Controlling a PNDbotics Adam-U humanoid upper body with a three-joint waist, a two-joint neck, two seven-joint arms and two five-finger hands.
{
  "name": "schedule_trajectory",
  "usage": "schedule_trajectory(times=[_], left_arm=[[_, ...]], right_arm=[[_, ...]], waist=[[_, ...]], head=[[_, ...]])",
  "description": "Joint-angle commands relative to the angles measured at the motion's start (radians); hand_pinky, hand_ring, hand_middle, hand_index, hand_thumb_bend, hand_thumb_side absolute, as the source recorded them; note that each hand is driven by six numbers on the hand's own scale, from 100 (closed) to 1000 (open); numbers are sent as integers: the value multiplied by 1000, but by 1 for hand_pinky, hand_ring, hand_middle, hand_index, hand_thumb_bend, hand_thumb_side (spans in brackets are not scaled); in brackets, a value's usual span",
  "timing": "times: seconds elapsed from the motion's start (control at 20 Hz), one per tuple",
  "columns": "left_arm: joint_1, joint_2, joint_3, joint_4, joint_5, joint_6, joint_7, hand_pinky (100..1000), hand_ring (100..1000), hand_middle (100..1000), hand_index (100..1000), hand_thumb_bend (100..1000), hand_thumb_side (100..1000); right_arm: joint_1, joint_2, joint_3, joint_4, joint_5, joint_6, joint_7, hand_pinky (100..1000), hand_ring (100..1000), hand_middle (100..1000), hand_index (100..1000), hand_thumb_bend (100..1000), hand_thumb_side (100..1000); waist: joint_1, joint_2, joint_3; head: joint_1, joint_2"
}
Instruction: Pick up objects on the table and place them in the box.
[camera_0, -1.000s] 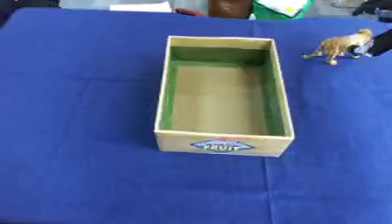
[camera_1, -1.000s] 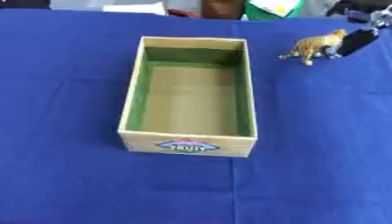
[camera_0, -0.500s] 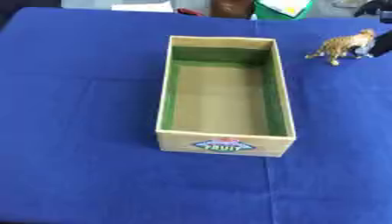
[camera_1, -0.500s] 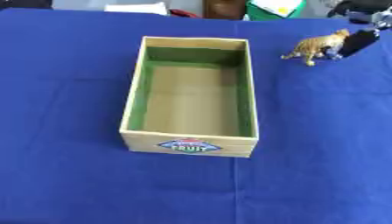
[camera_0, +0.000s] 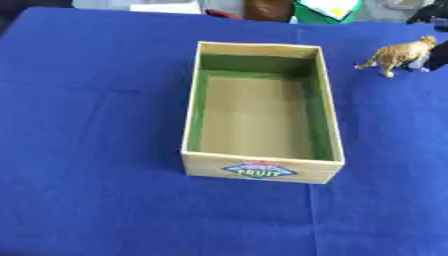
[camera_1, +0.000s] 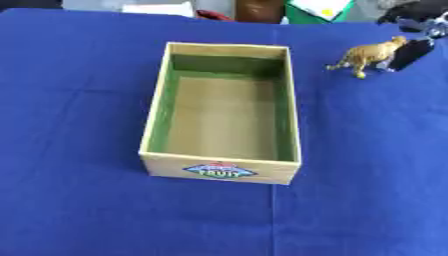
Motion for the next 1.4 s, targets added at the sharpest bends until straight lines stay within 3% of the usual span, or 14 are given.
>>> schedule_trajectory(times=[0.05,0.7,1.05,1.4], left_arm=[[-10,13,8,-17,-4,0,0,530,578,586,746,100,501],[-14,16,5,-17,-7,2,-3,531,576,585,745,100,498],[-17,20,5,-17,-8,2,-2,532,576,584,745,100,495],[-18,24,5,-17,-8,3,-1,533,575,584,745,100,492]], right_arm=[[-28,-21,-12,3,41,1,3,970,996,1000,1000,341,579],[-47,-11,-25,57,89,-5,14,976,997,1000,1000,241,574],[-55,-13,-23,70,127,-8,23,974,997,1000,1000,105,611],[-61,-21,-23,82,174,-12,39,971,997,1000,1000,100,627]], waist=[[1,-15,2],[-7,8,16],[-11,17,19],[-15,23,17]], head=[[-4,-18],[-8,-43],[-7,-50],[-1,-55]])
